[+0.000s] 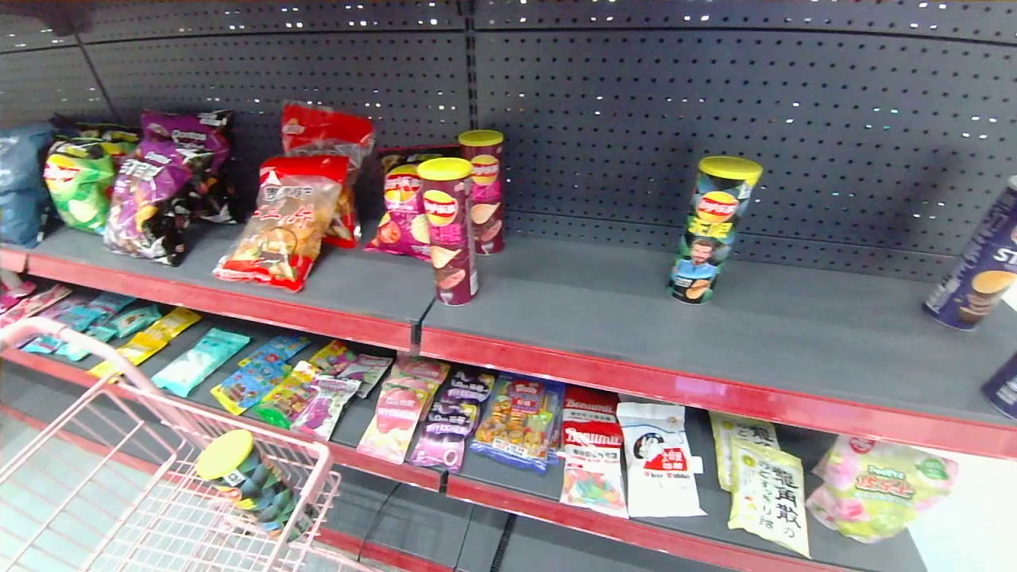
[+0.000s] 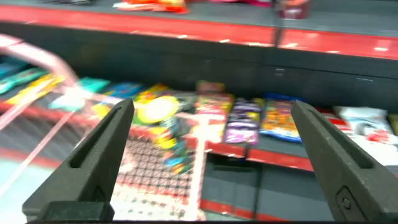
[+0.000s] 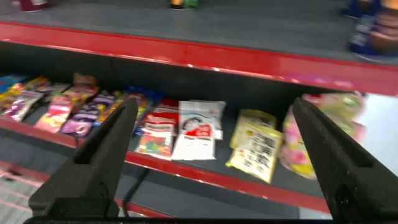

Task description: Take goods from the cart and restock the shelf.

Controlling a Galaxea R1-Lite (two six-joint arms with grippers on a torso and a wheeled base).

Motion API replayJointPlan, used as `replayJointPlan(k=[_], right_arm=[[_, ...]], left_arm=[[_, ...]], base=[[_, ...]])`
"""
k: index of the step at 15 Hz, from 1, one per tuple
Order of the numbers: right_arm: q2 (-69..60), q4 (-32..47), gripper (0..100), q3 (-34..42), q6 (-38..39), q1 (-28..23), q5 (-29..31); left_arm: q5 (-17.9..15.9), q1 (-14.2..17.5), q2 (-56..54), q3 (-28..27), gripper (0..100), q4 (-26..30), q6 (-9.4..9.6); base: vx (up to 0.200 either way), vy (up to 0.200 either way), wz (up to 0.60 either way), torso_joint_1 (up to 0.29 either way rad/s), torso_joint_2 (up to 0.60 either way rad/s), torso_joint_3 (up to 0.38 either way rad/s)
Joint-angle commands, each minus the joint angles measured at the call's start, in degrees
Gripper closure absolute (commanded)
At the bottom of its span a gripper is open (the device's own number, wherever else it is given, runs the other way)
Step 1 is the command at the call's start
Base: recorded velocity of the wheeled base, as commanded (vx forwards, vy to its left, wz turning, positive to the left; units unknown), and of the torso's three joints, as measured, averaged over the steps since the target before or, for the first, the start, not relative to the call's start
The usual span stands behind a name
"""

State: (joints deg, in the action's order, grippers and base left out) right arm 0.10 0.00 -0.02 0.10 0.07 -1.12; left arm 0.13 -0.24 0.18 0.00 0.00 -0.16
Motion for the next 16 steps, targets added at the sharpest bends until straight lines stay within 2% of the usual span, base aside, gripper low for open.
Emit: replayJointPlan(k=[1,6,11,16], right_arm=[[-0.01,0.0,0,0.02,-0.01,0.01,-0.02],[-0.01,0.0,0,0.02,-0.01,0.01,-0.02],[-0.01,0.0,0,-0.06,-0.01,0.01,0.07],[-0.01,0.0,0,0.02,0.08,0.01,0.07]], left_arm=[[0.04,-0.02,-0.01,0.0,0,0.0,-0.02],[0.04,-0.02,-0.01,0.0,0,-0.09,-0.02],[0.04,-0.02,-0.01,0.0,0,0.0,-0.02],[0.04,-0.02,-0.01,0.0,0,0.0,-0.02]], base=[[0.0,0.0,0.6,0.007,0.0,0.007],[0.0,0.0,0.6,0.004,0.0,0.001],[0.0,0.0,0.0,-0.014,0.03,0.017],[0.0,0.0,0.0,-0.131,0.34,0.196]])
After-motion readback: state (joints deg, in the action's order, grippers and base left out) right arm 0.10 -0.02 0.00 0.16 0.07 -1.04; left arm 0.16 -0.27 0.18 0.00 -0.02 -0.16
